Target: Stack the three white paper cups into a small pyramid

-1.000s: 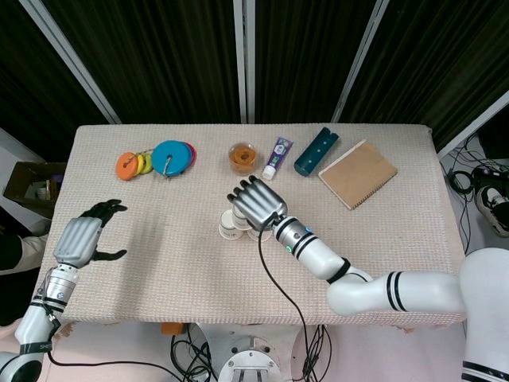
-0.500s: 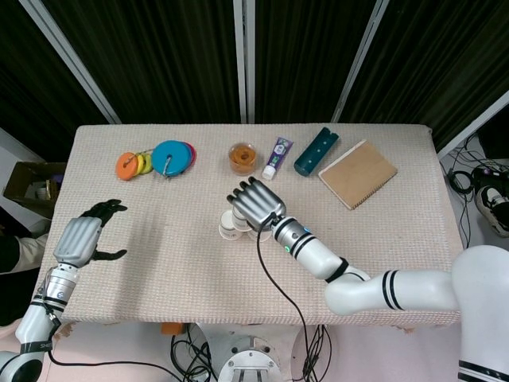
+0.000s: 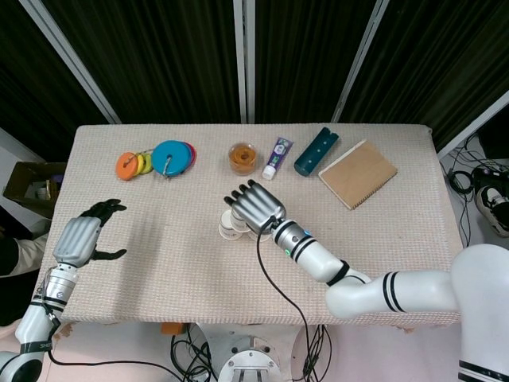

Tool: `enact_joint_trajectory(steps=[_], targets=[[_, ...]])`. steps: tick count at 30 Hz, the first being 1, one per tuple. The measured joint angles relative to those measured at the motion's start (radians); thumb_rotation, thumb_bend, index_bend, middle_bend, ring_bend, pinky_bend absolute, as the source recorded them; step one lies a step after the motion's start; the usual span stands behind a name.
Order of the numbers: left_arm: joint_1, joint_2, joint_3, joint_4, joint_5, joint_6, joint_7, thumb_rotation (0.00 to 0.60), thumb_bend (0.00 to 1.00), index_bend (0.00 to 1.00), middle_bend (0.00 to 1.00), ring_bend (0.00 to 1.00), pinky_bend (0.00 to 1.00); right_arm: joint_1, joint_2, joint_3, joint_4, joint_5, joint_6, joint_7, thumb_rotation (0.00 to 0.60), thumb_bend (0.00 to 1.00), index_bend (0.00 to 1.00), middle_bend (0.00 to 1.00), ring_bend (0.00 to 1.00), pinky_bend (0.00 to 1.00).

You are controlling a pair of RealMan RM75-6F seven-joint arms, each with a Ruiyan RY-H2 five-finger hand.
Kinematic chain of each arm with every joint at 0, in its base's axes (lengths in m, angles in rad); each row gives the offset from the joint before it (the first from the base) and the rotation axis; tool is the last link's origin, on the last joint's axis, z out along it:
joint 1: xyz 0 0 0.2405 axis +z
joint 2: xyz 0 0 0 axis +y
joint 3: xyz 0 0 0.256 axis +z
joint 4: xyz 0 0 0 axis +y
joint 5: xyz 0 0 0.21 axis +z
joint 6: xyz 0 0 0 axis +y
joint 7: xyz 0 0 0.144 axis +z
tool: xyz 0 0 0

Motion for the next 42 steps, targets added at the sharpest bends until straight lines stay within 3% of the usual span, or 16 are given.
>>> enact_joint_trajectory(steps=[7,13,16,21,26,32,37,42], targets=[[0.001,-0.002,-0.001,0.001,0.000,-0.005,-0.001,0.600,0.03,0.23,0.14,0.14,0.30,0.010,0.005,-0.017,-0.019,0.016,0.032,-0.022,0.600,0.32,0.21,0.28,0.21,0.28],[0.002,-0.001,-0.005,0.004,0.001,-0.004,-0.001,0.600,0.03,0.23,0.14,0.14,0.30,0.004,0.027,-0.021,-0.051,0.015,0.053,-0.018,0.600,0.27,0.01,0.10,0.09,0.18],[0.004,0.005,-0.005,0.010,-0.001,-0.004,-0.001,0.600,0.03,0.23,0.14,0.14,0.29,-0.013,0.059,-0.023,-0.093,0.001,0.078,-0.007,0.600,0.25,0.00,0.04,0.02,0.12],[0.016,0.028,-0.003,0.035,-0.007,0.004,-0.001,0.600,0.03,0.23,0.14,0.14,0.29,-0.097,0.159,-0.039,-0.197,-0.082,0.167,0.042,0.600,0.25,0.00,0.06,0.00,0.11],[0.033,0.048,0.008,0.076,-0.008,0.021,0.041,0.600,0.03,0.23,0.14,0.14,0.28,-0.262,0.257,-0.095,-0.262,-0.258,0.295,0.156,0.600,0.26,0.00,0.13,0.01,0.12],[0.096,0.052,0.023,0.114,-0.010,0.094,0.044,0.600,0.03,0.24,0.15,0.14,0.28,-0.539,0.328,-0.208,-0.231,-0.540,0.493,0.389,0.600,0.27,0.00,0.14,0.02,0.14],[0.156,0.050,0.049,0.127,0.030,0.179,0.016,0.600,0.03,0.24,0.16,0.14,0.27,-0.786,0.342,-0.295,-0.085,-0.698,0.669,0.649,0.600,0.27,0.01,0.14,0.02,0.14],[0.237,0.050,0.093,0.119,0.113,0.300,0.024,0.600,0.03,0.24,0.16,0.14,0.26,-0.966,0.317,-0.350,0.105,-0.811,0.805,0.829,0.600,0.27,0.02,0.15,0.02,0.14]])
